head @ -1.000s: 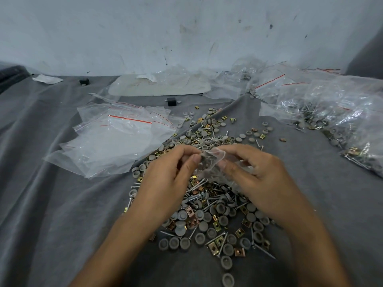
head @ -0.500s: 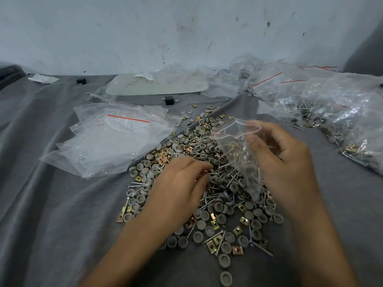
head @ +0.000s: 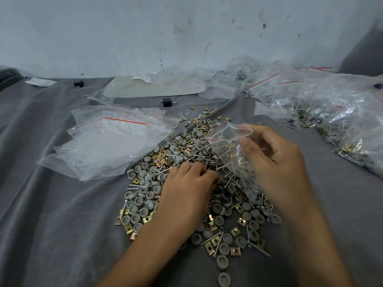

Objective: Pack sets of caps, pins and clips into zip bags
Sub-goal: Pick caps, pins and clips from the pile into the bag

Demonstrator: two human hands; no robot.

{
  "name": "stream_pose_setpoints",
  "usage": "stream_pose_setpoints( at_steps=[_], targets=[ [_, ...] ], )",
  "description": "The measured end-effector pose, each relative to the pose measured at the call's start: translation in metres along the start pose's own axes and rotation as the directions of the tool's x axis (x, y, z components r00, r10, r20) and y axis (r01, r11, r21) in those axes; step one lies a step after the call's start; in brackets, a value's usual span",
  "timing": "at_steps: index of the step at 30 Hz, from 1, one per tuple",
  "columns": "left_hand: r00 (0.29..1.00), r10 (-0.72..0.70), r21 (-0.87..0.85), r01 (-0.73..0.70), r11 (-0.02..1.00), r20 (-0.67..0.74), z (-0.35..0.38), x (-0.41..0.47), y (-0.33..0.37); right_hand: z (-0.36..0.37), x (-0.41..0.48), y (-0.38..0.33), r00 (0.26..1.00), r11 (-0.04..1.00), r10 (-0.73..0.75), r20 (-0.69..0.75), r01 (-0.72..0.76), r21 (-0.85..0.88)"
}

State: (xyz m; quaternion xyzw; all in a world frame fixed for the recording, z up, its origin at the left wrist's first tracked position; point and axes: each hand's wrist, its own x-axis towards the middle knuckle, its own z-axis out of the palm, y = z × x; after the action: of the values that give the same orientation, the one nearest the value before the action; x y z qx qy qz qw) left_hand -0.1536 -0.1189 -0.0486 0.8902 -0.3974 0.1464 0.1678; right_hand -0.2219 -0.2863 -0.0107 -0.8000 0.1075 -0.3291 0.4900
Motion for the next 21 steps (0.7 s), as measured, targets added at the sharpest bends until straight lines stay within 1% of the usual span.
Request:
stream_pose_setpoints(
  at_steps=[5,7,16,19,21],
  targets=[
    [0.999,-0.039,-0.063,0.039,0.997,-0.003,-0.002,-0.001,-0.003,0.000,-0.001,-0.002,1.000,1.000,-0.003,0.008,0.003,0.003],
    [0.999,-0.046,-0.056,0.046,0.997,-0.003,-0.004,-0.001,-0.005,-0.001,-0.001,-0.003,1.000,1.000,-0.001,0.009,0.001,0.007],
    [0.993,-0.095,-0.090,0.088,0.992,-0.074,-0.015,0.001,-0.011,-0.003,-0.001,-0.005,0.999,1.000,0.001,0.040,-0.001,0.020],
    [0.986,-0.149,-0.169,0.136,0.976,-0.069,-0.018,0.001,-0.014,-0.003,-0.001,-0.005,0.999,0.999,0.002,0.045,-0.004,0.046],
    [0.976,-0.214,-0.282,0.195,0.939,-0.041,-0.020,0.002,-0.016,-0.003,-0.002,-0.004,0.999,0.998,-0.003,0.047,0.000,0.057]
  ],
)
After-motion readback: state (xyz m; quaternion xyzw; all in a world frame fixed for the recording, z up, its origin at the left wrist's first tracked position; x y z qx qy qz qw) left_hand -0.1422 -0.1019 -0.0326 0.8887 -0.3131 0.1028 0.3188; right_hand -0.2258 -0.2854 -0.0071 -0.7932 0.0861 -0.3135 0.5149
